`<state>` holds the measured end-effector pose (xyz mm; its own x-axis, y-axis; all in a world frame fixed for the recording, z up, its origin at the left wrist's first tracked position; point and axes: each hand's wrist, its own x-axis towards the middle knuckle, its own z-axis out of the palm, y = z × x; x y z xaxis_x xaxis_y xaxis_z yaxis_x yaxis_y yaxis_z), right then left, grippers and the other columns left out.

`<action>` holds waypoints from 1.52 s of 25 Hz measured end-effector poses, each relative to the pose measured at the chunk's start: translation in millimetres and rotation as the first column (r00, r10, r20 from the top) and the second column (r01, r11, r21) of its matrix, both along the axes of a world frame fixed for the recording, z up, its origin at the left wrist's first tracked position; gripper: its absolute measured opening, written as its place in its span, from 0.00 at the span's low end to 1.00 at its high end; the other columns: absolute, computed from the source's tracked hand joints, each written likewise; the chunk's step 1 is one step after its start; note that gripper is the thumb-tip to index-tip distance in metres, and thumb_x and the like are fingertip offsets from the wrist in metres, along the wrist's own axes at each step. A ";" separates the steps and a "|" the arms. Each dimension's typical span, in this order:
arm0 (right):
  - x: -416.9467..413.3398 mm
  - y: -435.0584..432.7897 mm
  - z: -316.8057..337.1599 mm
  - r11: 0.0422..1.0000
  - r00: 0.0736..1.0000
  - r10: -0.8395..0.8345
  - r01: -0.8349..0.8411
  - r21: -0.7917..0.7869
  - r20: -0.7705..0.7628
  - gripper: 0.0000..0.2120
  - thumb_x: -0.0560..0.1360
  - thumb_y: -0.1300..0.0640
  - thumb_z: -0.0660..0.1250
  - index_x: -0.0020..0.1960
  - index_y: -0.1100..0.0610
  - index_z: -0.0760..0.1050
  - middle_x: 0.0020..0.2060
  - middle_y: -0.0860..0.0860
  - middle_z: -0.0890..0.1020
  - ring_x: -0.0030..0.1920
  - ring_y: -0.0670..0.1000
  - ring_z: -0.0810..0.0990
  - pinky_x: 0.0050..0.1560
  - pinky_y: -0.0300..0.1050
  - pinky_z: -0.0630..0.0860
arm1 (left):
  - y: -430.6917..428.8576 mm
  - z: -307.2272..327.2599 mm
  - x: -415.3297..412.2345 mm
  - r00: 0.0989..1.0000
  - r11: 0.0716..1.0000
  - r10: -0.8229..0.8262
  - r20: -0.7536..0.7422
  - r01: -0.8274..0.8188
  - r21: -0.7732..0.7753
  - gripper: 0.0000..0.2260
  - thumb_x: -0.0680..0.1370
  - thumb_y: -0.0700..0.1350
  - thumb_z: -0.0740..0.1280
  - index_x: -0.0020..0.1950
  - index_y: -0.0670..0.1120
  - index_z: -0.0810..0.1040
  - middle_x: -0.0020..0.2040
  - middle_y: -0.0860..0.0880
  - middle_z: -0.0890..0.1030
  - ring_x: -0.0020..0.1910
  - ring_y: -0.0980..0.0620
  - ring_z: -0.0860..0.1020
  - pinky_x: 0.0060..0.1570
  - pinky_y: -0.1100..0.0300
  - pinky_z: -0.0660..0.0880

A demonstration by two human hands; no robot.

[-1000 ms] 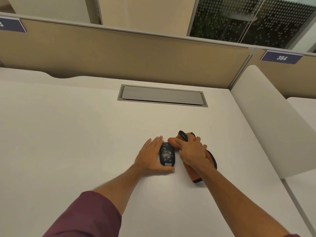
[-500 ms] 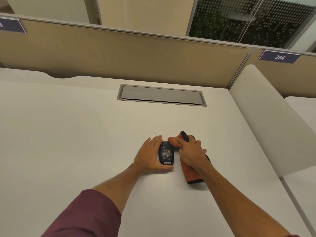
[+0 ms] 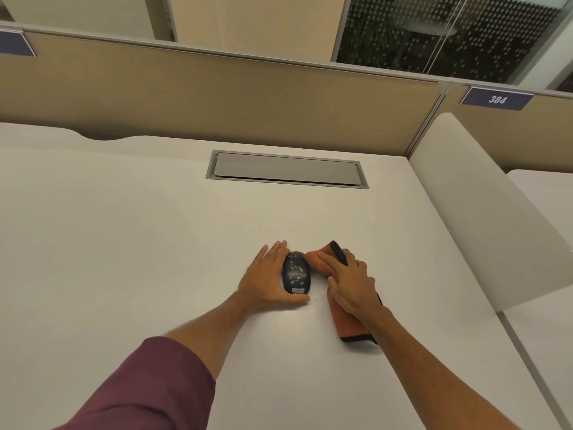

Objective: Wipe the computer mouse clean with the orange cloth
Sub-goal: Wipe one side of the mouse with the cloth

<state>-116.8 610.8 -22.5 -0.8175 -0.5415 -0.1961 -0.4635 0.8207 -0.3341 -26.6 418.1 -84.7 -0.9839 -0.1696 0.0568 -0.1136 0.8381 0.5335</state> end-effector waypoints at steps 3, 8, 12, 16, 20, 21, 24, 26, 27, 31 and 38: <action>6.3 -7.5 5.1 0.989 0.995 0.097 -0.100 -0.111 -0.035 0.29 0.80 0.56 0.57 0.76 0.37 0.55 0.78 0.51 0.54 0.74 0.60 0.57 0.69 0.67 0.63 | 0.1 0.9 0.9 1.000 1.000 -0.001 -0.008 0.001 0.014 0.56 0.62 0.81 0.61 0.79 0.48 0.54 0.81 0.51 0.55 0.79 0.56 0.49 0.79 0.52 0.46; 25.3 5.1 -6.2 0.987 0.983 0.160 -0.162 -0.015 -0.093 0.31 0.80 0.57 0.57 0.78 0.41 0.51 0.79 0.51 0.53 0.74 0.60 0.59 0.68 0.61 0.66 | -0.1 0.2 0.3 1.000 1.000 -0.001 -0.005 0.001 0.019 0.56 0.62 0.81 0.61 0.79 0.49 0.54 0.80 0.51 0.55 0.79 0.56 0.49 0.78 0.52 0.45; 16.6 16.9 -4.1 0.980 0.975 0.196 -0.198 -0.011 -0.104 0.32 0.78 0.59 0.58 0.78 0.41 0.54 0.79 0.50 0.54 0.74 0.58 0.60 0.67 0.59 0.68 | 0.0 -0.7 -0.4 1.000 1.000 0.009 -0.011 -0.009 0.007 0.57 0.61 0.81 0.61 0.79 0.48 0.54 0.80 0.51 0.55 0.79 0.58 0.49 0.78 0.53 0.45; 14.5 8.6 1.7 0.966 0.977 0.195 -0.206 -0.155 -0.082 0.32 0.78 0.62 0.58 0.77 0.40 0.56 0.78 0.52 0.55 0.75 0.59 0.59 0.71 0.61 0.64 | -1.2 0.1 -0.9 1.000 1.000 -0.004 0.004 0.004 0.006 0.57 0.61 0.82 0.61 0.80 0.48 0.52 0.81 0.50 0.55 0.79 0.57 0.49 0.78 0.52 0.45; 27.0 14.6 -5.0 0.954 0.946 0.283 -0.295 -0.059 -0.156 0.29 0.80 0.59 0.58 0.77 0.40 0.57 0.79 0.52 0.55 0.74 0.59 0.60 0.68 0.60 0.67 | 0.7 1.2 0.0 1.000 1.000 0.008 0.004 -0.009 0.028 0.57 0.61 0.82 0.60 0.80 0.49 0.52 0.80 0.51 0.55 0.79 0.57 0.49 0.78 0.51 0.47; 27.0 19.4 -4.9 0.949 0.938 0.301 -0.313 -0.046 -0.174 0.29 0.80 0.59 0.58 0.77 0.39 0.58 0.78 0.52 0.55 0.74 0.59 0.60 0.67 0.60 0.67 | 1.0 1.6 0.0 1.000 1.000 0.013 -0.001 -0.013 0.027 0.57 0.61 0.82 0.60 0.79 0.49 0.52 0.80 0.51 0.55 0.79 0.58 0.49 0.78 0.50 0.47; 19.9 28.9 -1.5 0.937 0.919 0.340 -0.350 -0.014 -0.200 0.29 0.79 0.60 0.59 0.76 0.37 0.59 0.78 0.52 0.56 0.74 0.59 0.61 0.68 0.60 0.67 | 0.2 1.5 -0.1 1.000 1.000 0.006 -0.003 -0.006 0.014 0.57 0.61 0.82 0.60 0.79 0.48 0.53 0.80 0.51 0.56 0.79 0.57 0.49 0.78 0.50 0.48; 18.5 27.0 -0.9 0.941 0.920 0.325 -0.339 -0.027 -0.219 0.28 0.80 0.59 0.60 0.75 0.37 0.61 0.78 0.53 0.57 0.73 0.60 0.62 0.68 0.60 0.67 | -1.0 2.1 -0.2 1.000 1.000 -0.005 0.007 0.005 0.009 0.57 0.61 0.82 0.60 0.79 0.48 0.52 0.81 0.50 0.55 0.79 0.57 0.49 0.78 0.50 0.47; 20.5 25.4 -1.2 0.943 0.920 0.317 -0.332 -0.032 -0.230 0.27 0.80 0.57 0.60 0.75 0.36 0.61 0.78 0.53 0.58 0.73 0.61 0.63 0.68 0.61 0.68 | -1.1 2.2 -0.1 1.000 1.000 -0.006 0.007 0.006 0.009 0.57 0.61 0.82 0.60 0.79 0.48 0.52 0.81 0.50 0.55 0.79 0.57 0.49 0.78 0.50 0.47; 26.3 27.8 -7.5 0.911 0.847 0.400 -0.409 0.050 -0.349 0.30 0.76 0.58 0.69 0.73 0.36 0.65 0.76 0.58 0.63 0.69 0.65 0.68 0.57 0.63 0.74 | 2.3 4.1 0.9 1.000 1.000 0.012 0.011 -0.012 0.029 0.58 0.60 0.83 0.60 0.79 0.49 0.53 0.80 0.51 0.55 0.79 0.58 0.49 0.78 0.51 0.46; 19.8 42.6 -7.7 0.934 0.876 0.294 -0.348 -0.081 -0.383 0.39 0.74 0.61 0.72 0.73 0.33 0.57 0.75 0.58 0.63 0.71 0.66 0.66 0.62 0.68 0.71 | -1.8 6.1 1.6 0.999 1.000 -0.015 0.039 0.014 0.025 0.59 0.60 0.82 0.62 0.80 0.49 0.51 0.81 0.51 0.53 0.79 0.56 0.48 0.78 0.54 0.43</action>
<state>-96.9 653.5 -30.3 -0.5928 -0.7857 0.1767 -0.8035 0.5620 -0.1962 -25.0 416.3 -78.6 -0.9876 -0.1565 0.0144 -0.1230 0.8267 0.5491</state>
